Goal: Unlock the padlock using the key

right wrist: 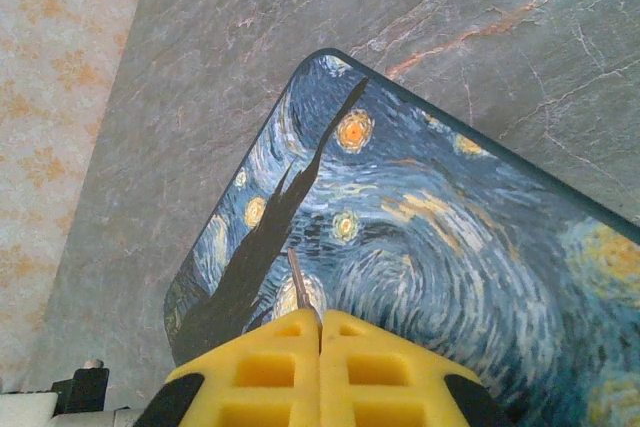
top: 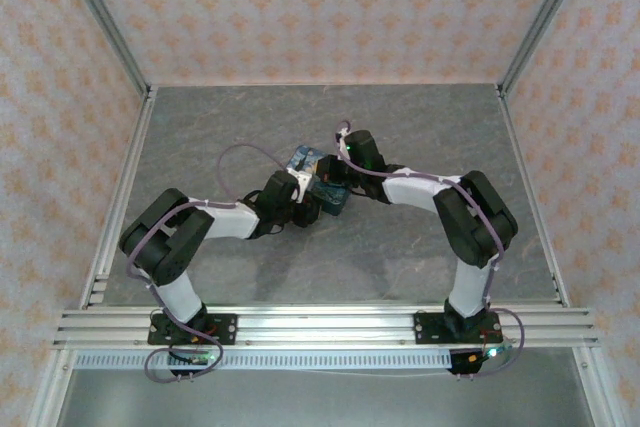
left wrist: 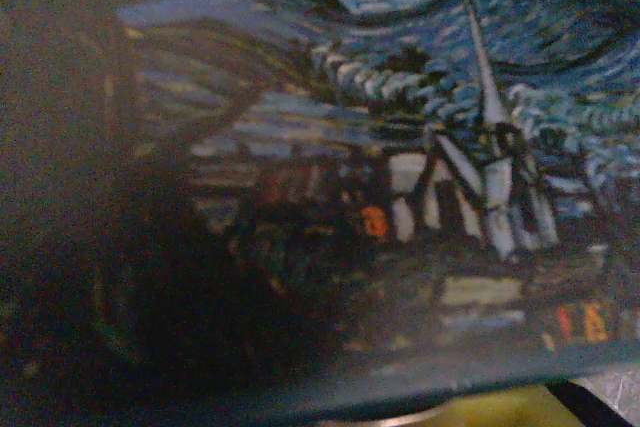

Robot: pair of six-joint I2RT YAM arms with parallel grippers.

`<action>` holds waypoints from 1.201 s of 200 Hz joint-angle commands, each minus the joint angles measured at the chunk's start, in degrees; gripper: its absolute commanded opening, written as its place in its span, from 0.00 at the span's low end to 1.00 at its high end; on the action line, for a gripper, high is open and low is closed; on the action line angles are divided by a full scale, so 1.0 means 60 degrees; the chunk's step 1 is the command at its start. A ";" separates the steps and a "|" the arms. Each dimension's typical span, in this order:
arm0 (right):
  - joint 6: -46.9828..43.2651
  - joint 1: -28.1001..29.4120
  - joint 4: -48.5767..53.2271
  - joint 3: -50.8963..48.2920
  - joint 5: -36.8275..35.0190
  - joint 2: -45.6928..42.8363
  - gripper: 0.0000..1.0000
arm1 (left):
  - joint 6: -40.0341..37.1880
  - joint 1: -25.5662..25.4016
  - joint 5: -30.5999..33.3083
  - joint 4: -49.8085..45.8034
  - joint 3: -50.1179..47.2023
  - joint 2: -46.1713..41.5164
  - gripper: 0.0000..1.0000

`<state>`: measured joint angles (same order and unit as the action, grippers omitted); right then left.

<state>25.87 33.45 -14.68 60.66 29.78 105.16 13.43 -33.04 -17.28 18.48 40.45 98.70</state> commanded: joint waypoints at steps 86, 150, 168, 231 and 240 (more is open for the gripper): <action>-0.0459 0.0066 -0.0032 -0.0957 -0.0686 -0.1035 0.00 | 0.0734 -0.0108 0.0137 -0.0218 0.0136 -0.0944 0.28; -0.1241 0.0158 -0.0939 -0.3779 -0.1038 -0.4051 0.00 | 0.2123 -0.0148 -0.0951 -0.2068 0.0615 -0.2112 0.29; -0.1190 0.0307 -0.1500 -0.4785 -0.1074 -0.4792 0.00 | 0.2458 -0.0157 -0.1098 -0.2619 0.0925 -0.2247 0.28; -0.1030 0.1003 -0.2598 -0.6353 -0.2024 -0.6130 0.00 | 0.3477 -0.0156 -0.1281 -0.4276 0.2358 -0.1868 0.27; -0.1123 0.1010 -0.2323 -0.6379 -0.2258 -0.6406 0.00 | 0.3468 -0.0151 -0.1167 -0.4350 0.2393 -0.1804 0.27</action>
<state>19.86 39.22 -26.68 23.94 21.39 70.96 32.03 -33.41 -23.86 -5.19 51.66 87.85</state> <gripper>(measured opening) 0.042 0.272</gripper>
